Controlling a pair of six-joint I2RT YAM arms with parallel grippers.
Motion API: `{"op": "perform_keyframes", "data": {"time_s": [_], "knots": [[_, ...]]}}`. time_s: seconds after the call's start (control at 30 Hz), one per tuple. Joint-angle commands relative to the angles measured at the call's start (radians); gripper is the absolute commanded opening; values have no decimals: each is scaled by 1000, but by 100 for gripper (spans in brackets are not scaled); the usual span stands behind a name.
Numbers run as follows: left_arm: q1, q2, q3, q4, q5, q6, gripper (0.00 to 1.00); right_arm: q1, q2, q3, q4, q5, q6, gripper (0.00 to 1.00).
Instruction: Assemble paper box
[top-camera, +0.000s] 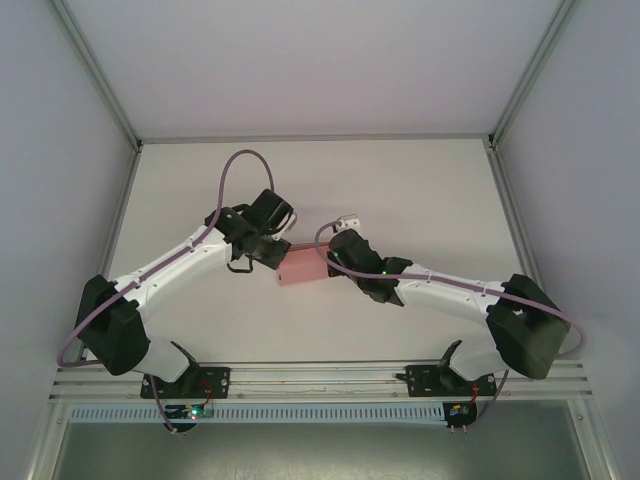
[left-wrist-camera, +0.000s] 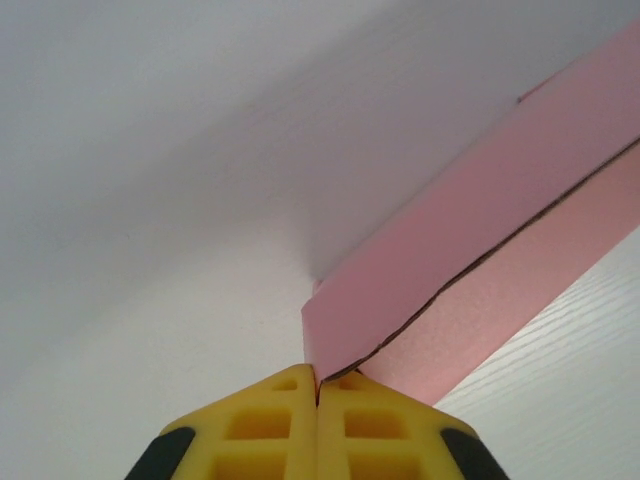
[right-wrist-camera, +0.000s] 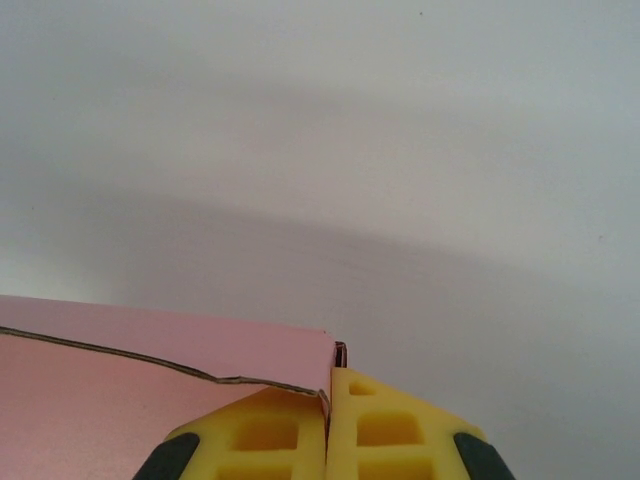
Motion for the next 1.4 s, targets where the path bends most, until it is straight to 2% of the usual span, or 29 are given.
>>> {"op": "perform_keyframes", "data": {"time_s": [0.0,0.07,0.2,0.4,0.53,0.7,0.9,1.0,1.1,1.2,1.37], "knots": [[-9,13,20,-7,-24,-145,0,41,55,-3,-199,59,29,0],[-3,33,33,-6,-11,-220,0,68,66,11,-216,104,36,0],[38,71,68,-24,108,-323,0,110,81,12,-209,153,45,0],[138,69,77,-26,334,-420,0,149,110,-2,-191,176,57,0],[170,77,88,-11,448,-452,0,154,124,-8,-186,173,57,0],[182,113,165,-137,403,-400,0,157,130,-17,-171,159,58,0],[226,147,179,-156,501,-415,0,157,139,-17,-182,154,70,0],[232,153,162,-147,491,-419,0,158,138,-20,-180,150,77,0],[233,160,137,-116,527,-413,0,159,141,-15,-181,148,74,0],[231,156,114,-130,471,-390,0,159,141,-17,-180,160,77,0],[229,98,-60,31,477,-447,0,159,146,-17,-166,157,77,0]]}}
